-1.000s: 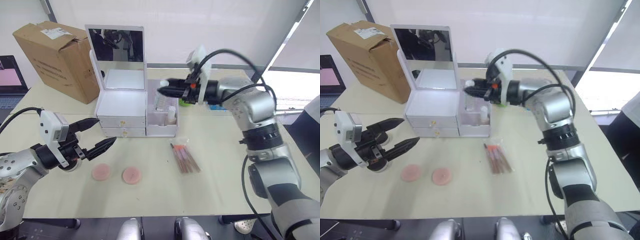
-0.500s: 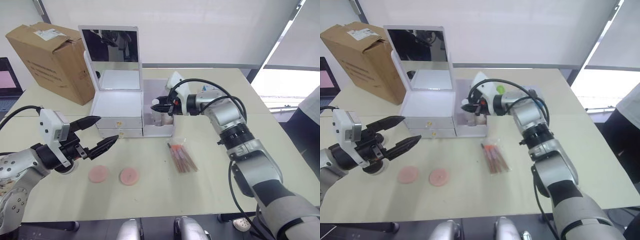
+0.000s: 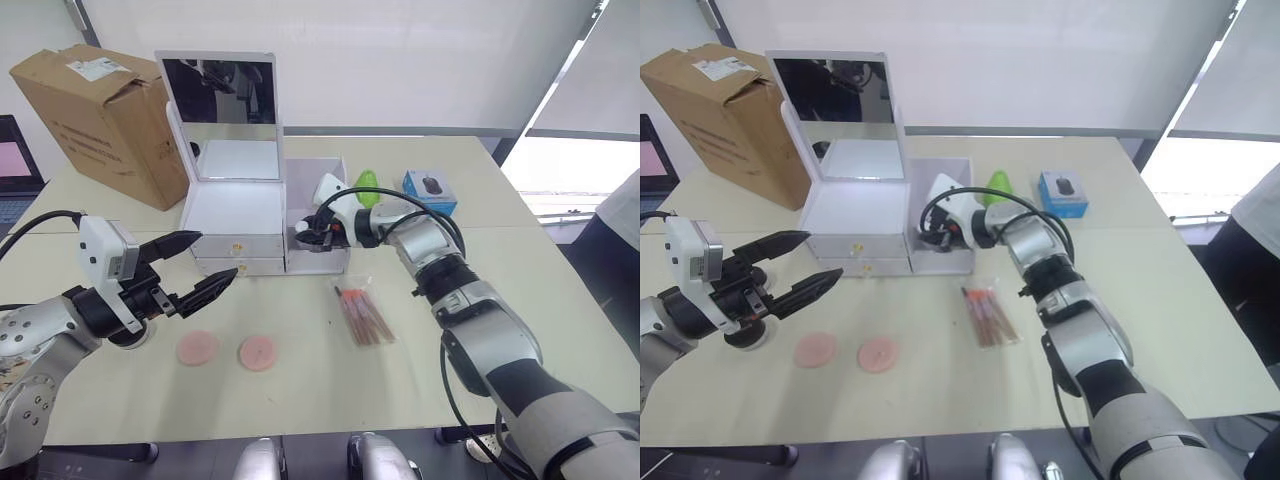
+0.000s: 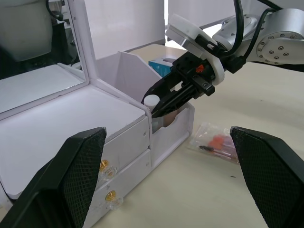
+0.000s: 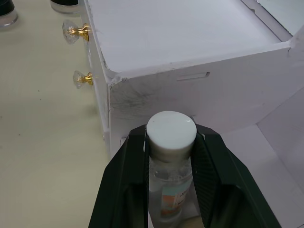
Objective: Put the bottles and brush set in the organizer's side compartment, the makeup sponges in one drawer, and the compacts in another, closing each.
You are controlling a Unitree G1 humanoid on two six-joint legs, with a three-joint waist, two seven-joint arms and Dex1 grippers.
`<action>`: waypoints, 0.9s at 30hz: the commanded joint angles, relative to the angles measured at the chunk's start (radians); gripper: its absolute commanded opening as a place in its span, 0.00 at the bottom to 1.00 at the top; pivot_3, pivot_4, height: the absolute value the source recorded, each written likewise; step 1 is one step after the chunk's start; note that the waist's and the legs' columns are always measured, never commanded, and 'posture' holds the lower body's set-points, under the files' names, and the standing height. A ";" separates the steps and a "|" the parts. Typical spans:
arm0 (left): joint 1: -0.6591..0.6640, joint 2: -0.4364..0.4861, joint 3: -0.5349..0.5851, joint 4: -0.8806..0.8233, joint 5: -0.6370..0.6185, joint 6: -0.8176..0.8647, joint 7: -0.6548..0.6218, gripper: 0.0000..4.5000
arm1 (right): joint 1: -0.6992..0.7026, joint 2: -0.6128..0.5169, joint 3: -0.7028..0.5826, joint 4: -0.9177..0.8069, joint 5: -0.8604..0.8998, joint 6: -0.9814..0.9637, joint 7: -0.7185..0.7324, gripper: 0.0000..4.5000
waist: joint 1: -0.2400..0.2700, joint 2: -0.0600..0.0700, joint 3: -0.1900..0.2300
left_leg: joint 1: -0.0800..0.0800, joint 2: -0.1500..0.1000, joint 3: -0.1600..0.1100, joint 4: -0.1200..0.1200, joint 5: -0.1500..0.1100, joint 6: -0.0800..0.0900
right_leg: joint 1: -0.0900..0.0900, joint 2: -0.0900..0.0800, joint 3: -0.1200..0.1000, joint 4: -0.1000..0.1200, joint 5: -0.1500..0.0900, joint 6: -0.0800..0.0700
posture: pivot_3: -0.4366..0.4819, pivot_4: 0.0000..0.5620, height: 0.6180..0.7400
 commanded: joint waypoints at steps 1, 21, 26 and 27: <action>-0.013 0.008 0.014 -0.028 -0.010 0.000 0.008 1.00 | -0.029 0.008 -0.031 -0.020 0.005 -0.006 0.006 0.28 | 0.000 0.000 0.000 | 0.000 0.000 0.000 0.000 0.000 0.000 | 0.000 0.000 0.000 0.000 0.000 0.000 | 0.48 0.27 1.00; -0.012 0.012 0.018 0.031 0.008 -0.014 -0.027 1.00 | 0.000 -0.100 -0.158 -0.448 0.110 0.226 0.048 1.00 | 0.003 0.001 0.000 | 0.000 0.000 -0.001 0.000 0.000 0.000 | 0.000 0.000 0.000 0.000 0.000 0.000 | 0.48 0.27 1.00; 0.075 0.048 0.139 0.154 0.068 -0.044 -0.096 1.00 | 0.130 -0.242 -0.301 -0.698 0.234 0.417 0.023 1.00 | 0.005 0.000 0.000 | 0.000 0.000 -0.001 0.000 0.000 0.000 | 0.000 0.000 -0.001 -0.001 -0.001 -0.001 | 0.48 0.27 1.00; 0.099 0.057 0.170 0.188 0.089 -0.058 -0.113 1.00 | 0.171 -0.279 -0.340 -0.746 0.263 0.453 0.021 1.00 | 0.005 0.000 0.000 | 0.000 0.000 0.000 0.000 0.000 0.000 | 0.000 -0.001 -0.001 -0.001 -0.001 -0.001 | 0.48 0.27 1.00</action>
